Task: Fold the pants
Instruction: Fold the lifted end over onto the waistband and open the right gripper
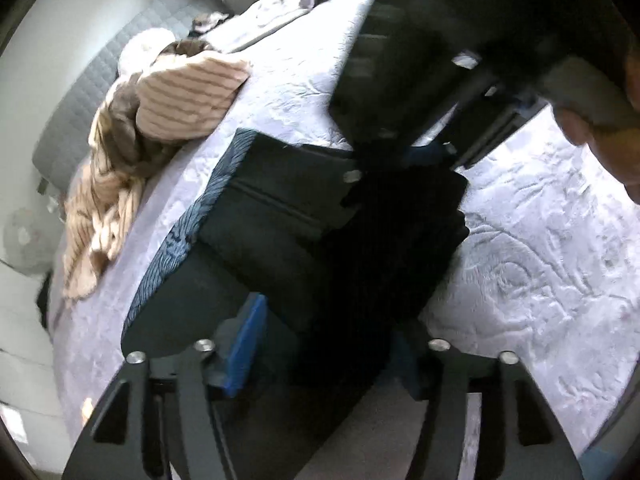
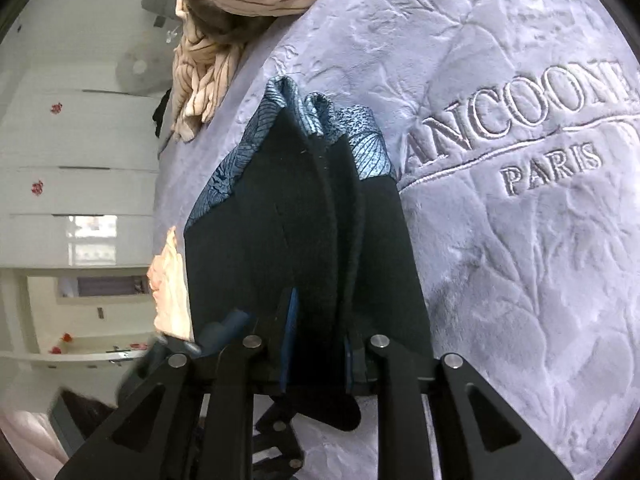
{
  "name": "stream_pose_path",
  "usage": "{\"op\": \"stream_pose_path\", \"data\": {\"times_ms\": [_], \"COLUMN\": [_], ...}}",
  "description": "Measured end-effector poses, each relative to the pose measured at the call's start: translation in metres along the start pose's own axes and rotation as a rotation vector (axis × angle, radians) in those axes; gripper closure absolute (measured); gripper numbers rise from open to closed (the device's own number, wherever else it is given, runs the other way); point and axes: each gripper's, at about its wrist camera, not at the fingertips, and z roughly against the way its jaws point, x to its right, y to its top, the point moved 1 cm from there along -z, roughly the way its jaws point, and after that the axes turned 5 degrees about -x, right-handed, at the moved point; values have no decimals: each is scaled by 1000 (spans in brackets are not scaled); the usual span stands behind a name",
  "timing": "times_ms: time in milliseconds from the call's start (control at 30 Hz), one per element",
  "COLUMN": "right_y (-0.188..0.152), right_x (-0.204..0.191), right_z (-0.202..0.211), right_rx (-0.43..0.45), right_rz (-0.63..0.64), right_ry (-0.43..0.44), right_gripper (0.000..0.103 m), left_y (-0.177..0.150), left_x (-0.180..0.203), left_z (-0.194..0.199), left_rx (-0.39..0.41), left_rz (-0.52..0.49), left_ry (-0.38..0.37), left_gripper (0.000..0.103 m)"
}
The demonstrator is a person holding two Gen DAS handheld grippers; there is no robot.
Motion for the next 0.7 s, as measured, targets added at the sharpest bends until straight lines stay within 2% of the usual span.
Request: {"op": "stream_pose_path", "data": {"times_ms": [67, 133, 167, 267, 333, 433, 500, 600, 700], "right_y": [-2, -7, -9, -14, -20, -26, -30, -40, -47], "right_x": [-6, -9, -10, -14, -13, -9, -10, -18, -38], "right_z": [4, 4, 4, -2, 2, 10, 15, 28, 39], "right_rx": [1, 0, -1, 3, 14, 26, 36, 63, 113], "right_rz": [16, 28, 34, 50, 39, -13, -33, -19, 20], "right_ry": [-28, -70, -92, -197, -237, -277, -335, -431, -503], "right_gripper": [82, 82, 82, 79, 76, 73, 72, 72, 72], "left_y": [-5, -16, -21, -33, -42, -61, -72, -85, -92], "left_x": [-11, -24, -34, -61, -85, -121, -138, -147, -149], "left_z": [3, 12, 19, 33, 33, 12, -3, -21, -28], "left_rx": [-18, -28, -15, 1, -18, -135, -199, -293, -308], "left_rz": [37, 79, 110, 185, 260, 421, 503, 543, 597], "left_ry": [-71, -107, -103, -118, -116, -122, -125, -124, -164], "left_gripper": [40, 29, 25, 25, 25, 25, 25, 25, 25]}}
